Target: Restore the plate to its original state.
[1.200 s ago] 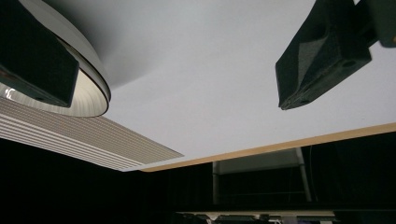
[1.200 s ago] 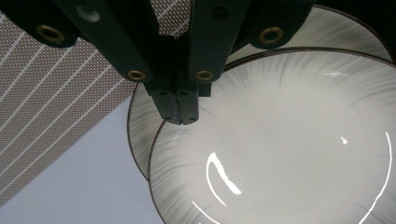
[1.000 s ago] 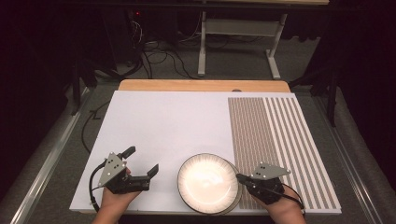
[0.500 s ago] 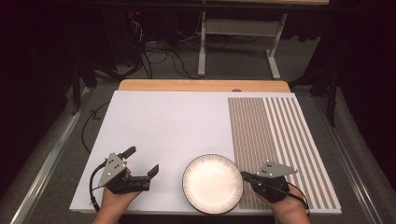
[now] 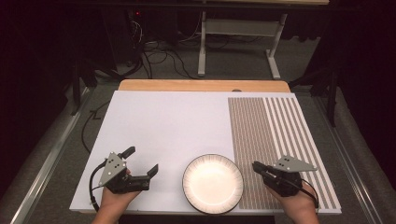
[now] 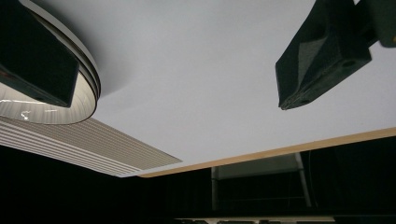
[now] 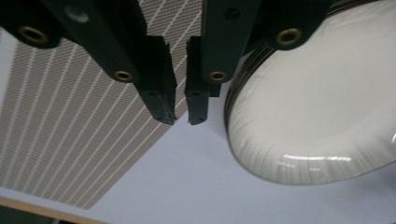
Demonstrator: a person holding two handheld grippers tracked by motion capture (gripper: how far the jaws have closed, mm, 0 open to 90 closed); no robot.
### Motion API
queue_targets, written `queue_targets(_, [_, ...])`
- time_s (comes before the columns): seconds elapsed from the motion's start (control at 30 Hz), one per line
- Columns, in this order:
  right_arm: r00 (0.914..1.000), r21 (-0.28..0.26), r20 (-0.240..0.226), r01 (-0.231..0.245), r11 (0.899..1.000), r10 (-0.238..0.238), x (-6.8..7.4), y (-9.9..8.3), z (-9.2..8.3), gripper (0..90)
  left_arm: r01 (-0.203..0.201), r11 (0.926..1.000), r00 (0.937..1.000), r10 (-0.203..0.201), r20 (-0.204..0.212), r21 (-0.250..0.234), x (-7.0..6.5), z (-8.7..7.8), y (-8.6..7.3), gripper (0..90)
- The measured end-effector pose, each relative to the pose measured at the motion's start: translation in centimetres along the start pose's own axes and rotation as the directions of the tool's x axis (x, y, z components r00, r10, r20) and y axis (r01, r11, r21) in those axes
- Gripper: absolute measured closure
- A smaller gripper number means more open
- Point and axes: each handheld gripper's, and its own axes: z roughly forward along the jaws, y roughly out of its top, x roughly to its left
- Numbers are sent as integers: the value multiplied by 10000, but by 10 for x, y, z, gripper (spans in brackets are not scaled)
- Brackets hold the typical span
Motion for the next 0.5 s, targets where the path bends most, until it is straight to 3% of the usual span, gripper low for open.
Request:
queue_targets(0.03, [9993,-316,302,-200,9993,210,-7,0,-4,746,9,10000,10000,-9,-20,78,1,0,-1,2])
queue_targets(0.07, [9993,-316,302,-200,9993,210,-7,0,-4,746,9,10000,10000,-9,-20,78,1,0,-1,3])
queue_targets(0.1, [9973,-650,532,-463,9968,498,-13,-1,-8,645,23,9999,10000,-22,-16,100,1,0,-1,2])
queue_targets(0.13, [9973,-650,532,-463,9968,498,-13,-1,-8,645,57,10000,10000,-57,-27,78,1,0,-1,2])
queue_targets(0.2, [9961,-954,613,-568,9938,629,-19,-2,-11,511,57,9999,10000,-56,-61,84,2,-1,-1,2])
queue_targets(0.23, [9945,-1321,781,-596,9894,704,-23,-3,-13,306,62,9999,10000,-61,-68,85,2,-2,-1,3])
queue_targets(0.27, [9945,-1321,781,-596,9894,704,-23,-3,-13,306,74,9999,10000,-74,-66,74,3,-2,-1,3])
queue_targets(0.3, [9924,-1511,915,-679,9862,824,-26,-4,-13,122,88,10000,9999,-88,-62,33,3,-3,-1,2])
queue_targets(0.33, [9924,-1511,915,-679,9862,824,-26,-4,-13,122,88,10000,9999,-88,-62,33,3,-3,-1,2])
queue_targets(0.37, [9904,-1599,1006,-779,9841,947,-28,-4,-12,4,92,10000,9999,-91,-59,27,4,-3,-1,2])
queue_targets(0.5, [9929,-1762,864,-651,9822,813,-28,-4,-11,5,45,10000,10000,-45,-44,28,3,-1,1,2])
